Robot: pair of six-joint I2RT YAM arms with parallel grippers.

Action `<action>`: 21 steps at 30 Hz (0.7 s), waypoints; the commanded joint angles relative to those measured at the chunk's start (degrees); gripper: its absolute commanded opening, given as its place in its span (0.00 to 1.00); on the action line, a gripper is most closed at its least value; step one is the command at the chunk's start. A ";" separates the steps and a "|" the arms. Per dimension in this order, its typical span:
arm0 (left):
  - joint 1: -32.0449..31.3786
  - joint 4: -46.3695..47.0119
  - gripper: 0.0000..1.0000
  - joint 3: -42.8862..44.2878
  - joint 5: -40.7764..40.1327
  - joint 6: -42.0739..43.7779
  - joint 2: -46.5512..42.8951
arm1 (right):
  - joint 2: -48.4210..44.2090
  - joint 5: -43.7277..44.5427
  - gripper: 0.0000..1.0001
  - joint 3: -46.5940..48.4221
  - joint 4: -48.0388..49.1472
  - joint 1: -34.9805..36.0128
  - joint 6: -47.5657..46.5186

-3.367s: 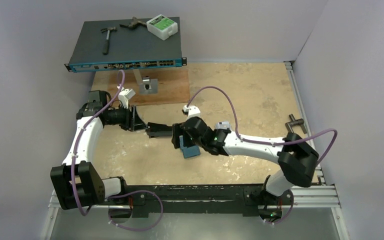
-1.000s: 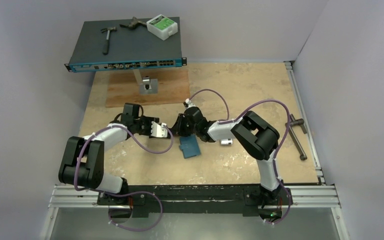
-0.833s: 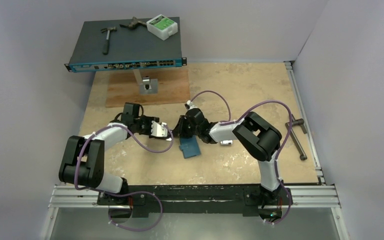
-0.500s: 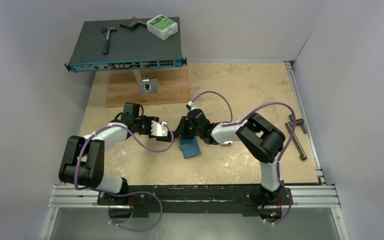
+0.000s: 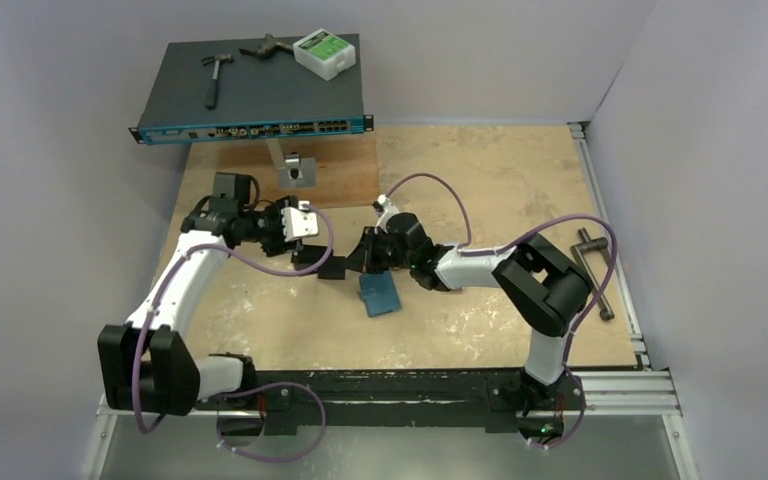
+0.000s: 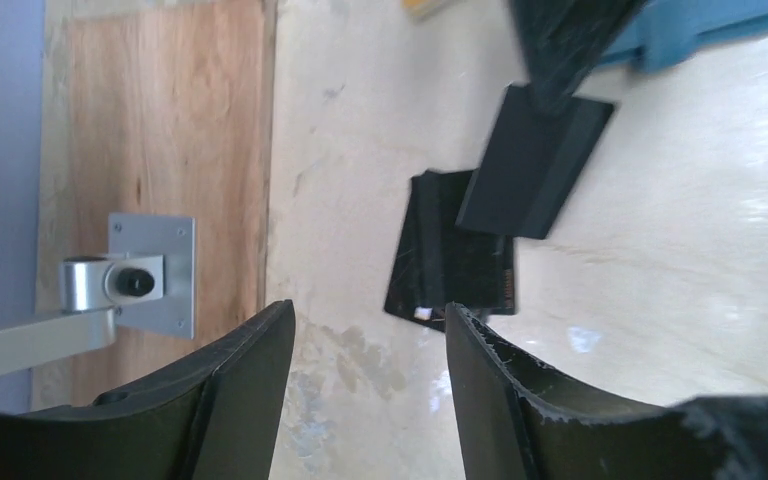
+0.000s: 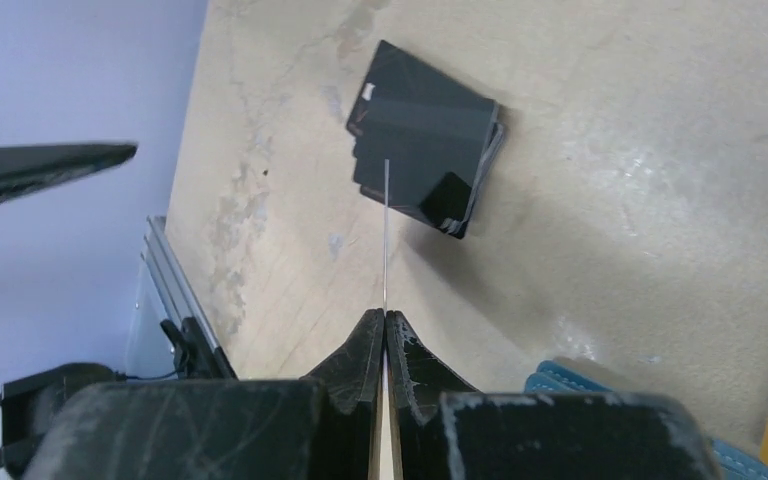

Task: Put the credit cards into the card holder
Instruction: Pick up the credit card from the storage box.

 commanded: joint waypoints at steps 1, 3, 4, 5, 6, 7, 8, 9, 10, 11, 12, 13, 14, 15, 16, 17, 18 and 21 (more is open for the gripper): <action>0.29 -14.76 0.57 2.59 10.35 -2.46 -5.35 | -5.17 -5.20 0.00 1.04 0.33 -0.36 -5.96; 0.29 -17.27 0.57 3.99 12.58 -3.84 -5.84 | -7.29 -6.40 0.00 1.52 -2.21 -0.35 -8.57; 0.29 -18.33 0.57 4.70 13.45 -4.28 -5.82 | -8.55 -6.37 0.00 1.78 -4.07 -0.31 -10.07; 0.29 -19.32 0.57 5.22 14.30 -4.47 -5.61 | -9.86 -6.30 0.00 1.86 -5.69 -0.27 -11.18; 0.29 -20.31 0.57 5.74 15.23 -4.49 -5.41 | -11.16 -6.92 0.00 1.80 -6.90 -0.27 -12.14; 0.29 -21.23 0.57 6.10 15.84 -4.50 -5.24 | -12.49 -7.58 0.00 1.71 -7.94 -0.27 -13.05; 0.29 -22.59 0.57 6.55 16.61 -4.49 -5.12 | -13.84 -7.88 0.00 1.84 -9.62 -0.28 -13.91; 0.29 -23.87 0.57 7.12 17.54 -4.45 -4.95 | -15.03 -8.35 0.00 2.05 -11.20 -0.26 -14.84; 0.29 -25.47 0.57 8.00 18.66 -4.19 -4.82 | -16.20 -8.76 0.00 2.19 -12.59 -0.09 -15.58; 0.25 -26.91 0.57 8.53 19.85 -4.20 -4.87 | -17.07 -9.19 0.00 2.53 -14.06 0.17 -16.45; 0.14 -27.89 0.57 8.98 20.90 -4.14 -5.03 | -17.88 -9.44 0.00 3.13 -15.59 0.62 -17.41; -0.07 -28.35 0.56 9.30 21.58 -4.44 -5.33 | -18.38 -9.59 0.00 3.94 -17.21 1.13 -18.32; -0.20 -28.34 0.55 9.64 22.09 -5.21 -5.66 | -18.58 -9.06 0.00 5.28 -19.05 2.09 -19.39; -0.31 -28.13 0.54 9.95 22.58 -5.89 -5.88 | -18.36 -8.16 0.00 7.07 -22.87 3.00 -21.04; -0.32 -28.00 0.54 10.35 23.06 -6.56 -6.17 | -18.10 -7.94 0.00 9.57 -25.23 3.81 -22.96; -0.33 -27.67 0.53 10.75 23.48 -7.51 -6.52 | -17.96 -7.95 0.00 10.90 -26.72 4.52 -23.84; -0.32 -27.66 0.53 11.06 23.84 -8.25 -6.77 | -17.87 -7.98 0.00 11.94 -27.79 5.00 -24.41; -0.45 -29.25 0.53 11.71 24.18 -7.87 -7.27 | -18.21 -7.87 0.00 14.29 -30.14 6.15 -25.69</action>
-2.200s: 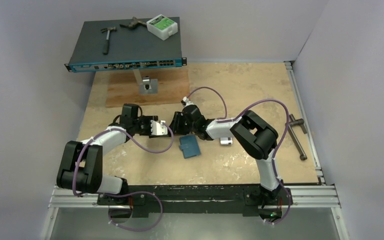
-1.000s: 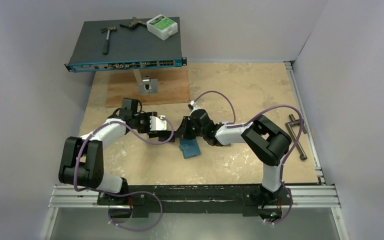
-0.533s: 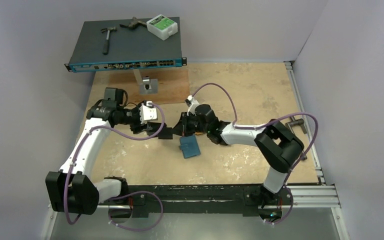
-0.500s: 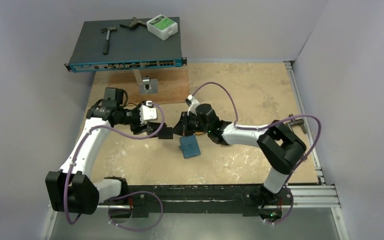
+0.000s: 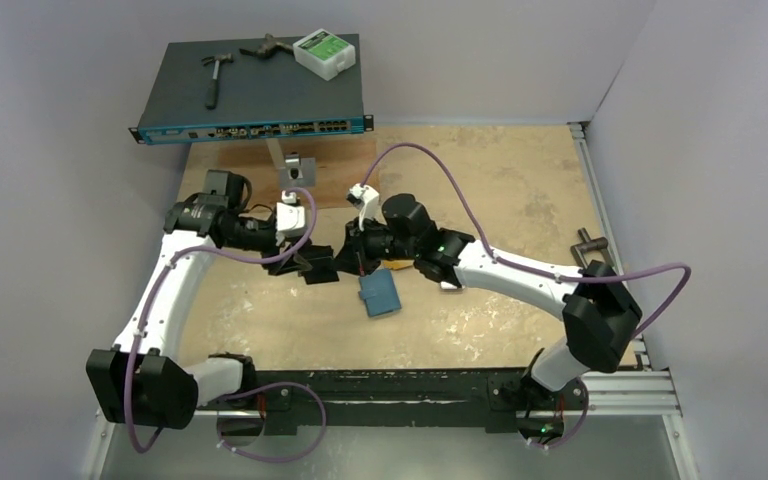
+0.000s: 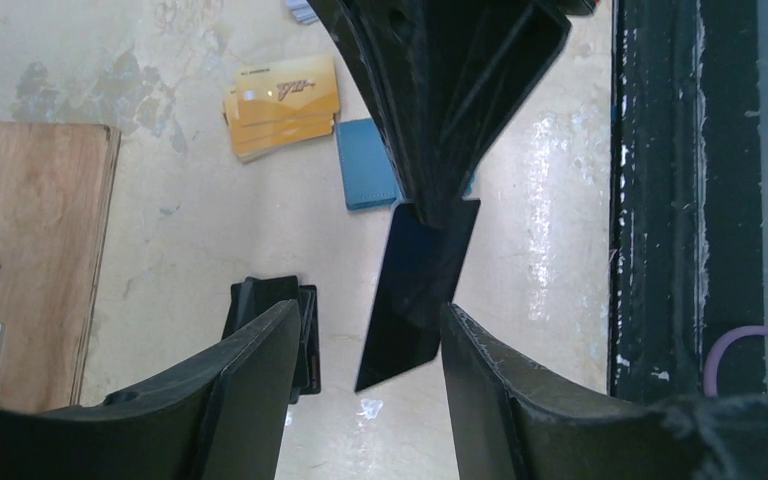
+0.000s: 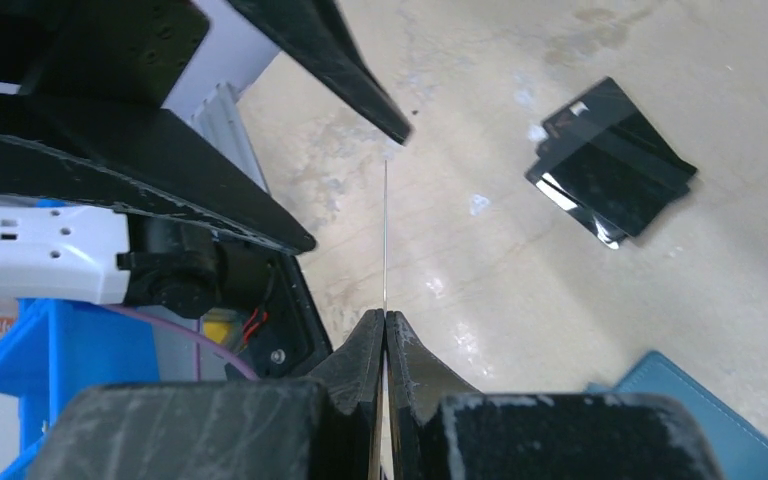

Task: Put the credit cards into the card holder
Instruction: Pick up the credit card from the storage box.

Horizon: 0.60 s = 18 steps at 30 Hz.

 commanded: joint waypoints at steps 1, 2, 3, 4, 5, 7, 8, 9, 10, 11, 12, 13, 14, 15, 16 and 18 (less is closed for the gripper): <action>-0.43 -3.67 0.53 3.15 4.95 0.43 -1.76 | -1.53 -0.56 0.00 5.52 -7.39 1.90 -5.48; -0.41 -6.65 0.53 3.59 4.94 2.27 -1.48 | -1.78 -0.36 0.00 6.00 -8.00 2.17 -5.84; -0.41 -9.32 0.53 4.35 4.88 4.23 -1.11 | -1.93 -0.29 0.00 6.53 -8.52 2.32 -6.25; -0.41 -11.42 0.53 4.94 4.88 5.75 -0.60 | -2.09 -0.14 0.00 7.08 -9.05 2.61 -6.74; -0.41 -13.30 0.53 5.30 4.86 6.81 -0.13 | -2.11 -0.03 0.00 7.83 -9.95 2.94 -7.29; -0.41 -16.21 0.51 5.78 4.85 8.87 0.55 | -1.91 0.23 0.00 9.25 -11.52 3.57 -8.49; -0.41 -17.10 0.50 5.96 4.85 9.41 0.69 | -1.87 0.37 0.00 9.89 -12.20 3.73 -9.08; -0.41 -17.74 0.50 6.06 4.65 9.45 0.85 | -1.86 0.42 0.00 10.28 -12.62 3.90 -9.41; -0.41 -18.19 0.50 6.22 4.63 9.42 1.02 | -1.92 0.40 0.00 10.59 -12.92 4.00 -9.80; -0.41 -18.52 0.50 6.28 4.67 9.35 1.18 | -2.02 0.36 0.00 10.76 -13.14 4.11 -10.27; -0.41 -18.44 0.50 6.24 4.68 9.29 1.21 | -2.20 0.27 0.00 11.00 -13.24 4.24 -10.77; -0.41 -18.13 0.49 6.08 4.63 9.16 1.11 | -2.41 0.07 0.00 11.21 -13.15 4.35 -10.98; -0.41 -17.27 0.49 5.84 4.70 8.61 0.94 | -2.59 -0.15 0.00 11.48 -13.26 4.39 -11.24; -0.41 -16.31 0.49 5.63 4.68 7.84 0.63 | -2.72 -0.25 0.00 11.86 -13.55 4.48 -11.58; -0.39 -15.38 0.49 5.44 4.72 7.11 0.40 | -2.77 -0.20 0.00 12.24 -13.94 4.52 -11.92; -0.41 -13.96 0.48 5.25 4.84 6.07 -0.05 | -2.94 -0.52 0.00 12.86 -14.74 4.62 -12.60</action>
